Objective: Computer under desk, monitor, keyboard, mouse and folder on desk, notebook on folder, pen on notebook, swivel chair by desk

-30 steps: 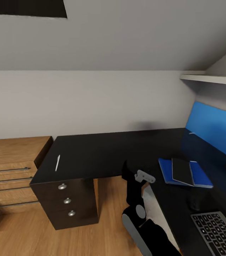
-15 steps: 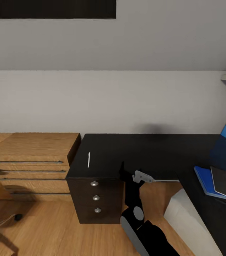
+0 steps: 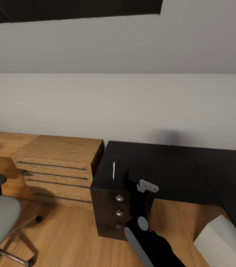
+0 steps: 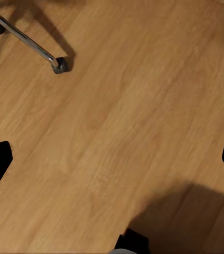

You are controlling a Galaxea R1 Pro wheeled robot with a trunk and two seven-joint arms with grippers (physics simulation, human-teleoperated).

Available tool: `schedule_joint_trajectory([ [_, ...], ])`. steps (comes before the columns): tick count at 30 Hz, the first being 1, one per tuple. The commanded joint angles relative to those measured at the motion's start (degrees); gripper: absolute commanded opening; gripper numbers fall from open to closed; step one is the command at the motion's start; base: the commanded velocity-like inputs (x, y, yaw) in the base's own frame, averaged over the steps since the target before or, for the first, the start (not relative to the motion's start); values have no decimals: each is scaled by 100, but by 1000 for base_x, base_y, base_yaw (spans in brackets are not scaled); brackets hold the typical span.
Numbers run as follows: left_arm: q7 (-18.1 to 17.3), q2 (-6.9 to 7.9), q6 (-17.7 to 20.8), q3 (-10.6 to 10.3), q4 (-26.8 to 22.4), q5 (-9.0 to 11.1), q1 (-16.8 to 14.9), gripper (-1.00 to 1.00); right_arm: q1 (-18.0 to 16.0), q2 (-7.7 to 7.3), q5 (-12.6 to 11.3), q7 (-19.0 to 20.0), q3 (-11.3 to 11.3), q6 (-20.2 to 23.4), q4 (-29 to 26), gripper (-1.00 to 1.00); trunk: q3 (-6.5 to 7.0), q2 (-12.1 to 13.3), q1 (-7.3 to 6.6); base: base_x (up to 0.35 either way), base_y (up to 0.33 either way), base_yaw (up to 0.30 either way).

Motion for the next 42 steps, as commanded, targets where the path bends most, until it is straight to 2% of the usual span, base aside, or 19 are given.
schedule_joint_trajectory([
  [1,4,-3,-18,4,-6,30,2,100,-7,-2,-48,-16,15,-33,4,100,-4,-3,3,245,51,282],
  [9,6,-4,-20,4,-5,-15,2,100,-7,-16,85,23,34,-12,45,100,-4,-3,3,286,51,166],
  [14,6,-4,-20,4,-5,-19,1,100,-13,-10,129,25,152,52,61,100,-4,-3,3,96,9,19],
  [19,12,-4,-20,4,-5,-24,1,100,-96,53,171,33,202,672,87,100,-4,-3,3,20,2,4],
  [21,13,-4,-20,4,-5,-25,1,100,-349,82,241,33,199,1146,105,100,-4,-3,3,6,1,1],
  [22,14,-4,-20,4,-5,-25,0,100,-649,93,296,33,196,1504,171,100,-4,-3,3,4,0,1],
  [24,14,-4,-20,4,-5,-25,-1,100,-1417,108,348,77,194,2238,642,100,-4,-3,3,2,0,0],
  [25,14,-4,-20,4,-5,-26,-2,100,-1613,113,350,121,194,2383,828,100,-4,-3,3,1,0,0],
  [26,16,-4,-20,4,-5,-22,0,100,-1995,131,352,277,190,2596,1288,100,-4,-3,3,0,0,0],
  [27,20,-4,-20,4,-5,-20,0,100,-2603,267,302,798,148,2780,2432,100,-4,-3,3,0,0,0],
  [28,22,-4,-20,4,-5,-19,0,100,-2922,313,253,1135,112,2850,3145,100,-4,-3,3,0,0,0],
  [30,27,-4,-20,4,-5,-18,-1,100,-3229,313,181,1485,74,2911,3923,100,-4,-3,3,0,0,0],
  [31,31,-4,-20,4,-5,-15,2,100,-3471,313,-119,1769,-15,3020,4610,100,-4,-3,3,0,0,0],
  [37,29,-4,-20,4,-5,-17,0,100,-3509,313,-645,1830,-73,3194,4808,100,-4,-3,3,0,0,0],
  [42,24,-13,-20,4,-7,-18,0,100,-3449,313,-688,1843,-63,3219,4786,100,-4,-3,3,0,0,0],
])
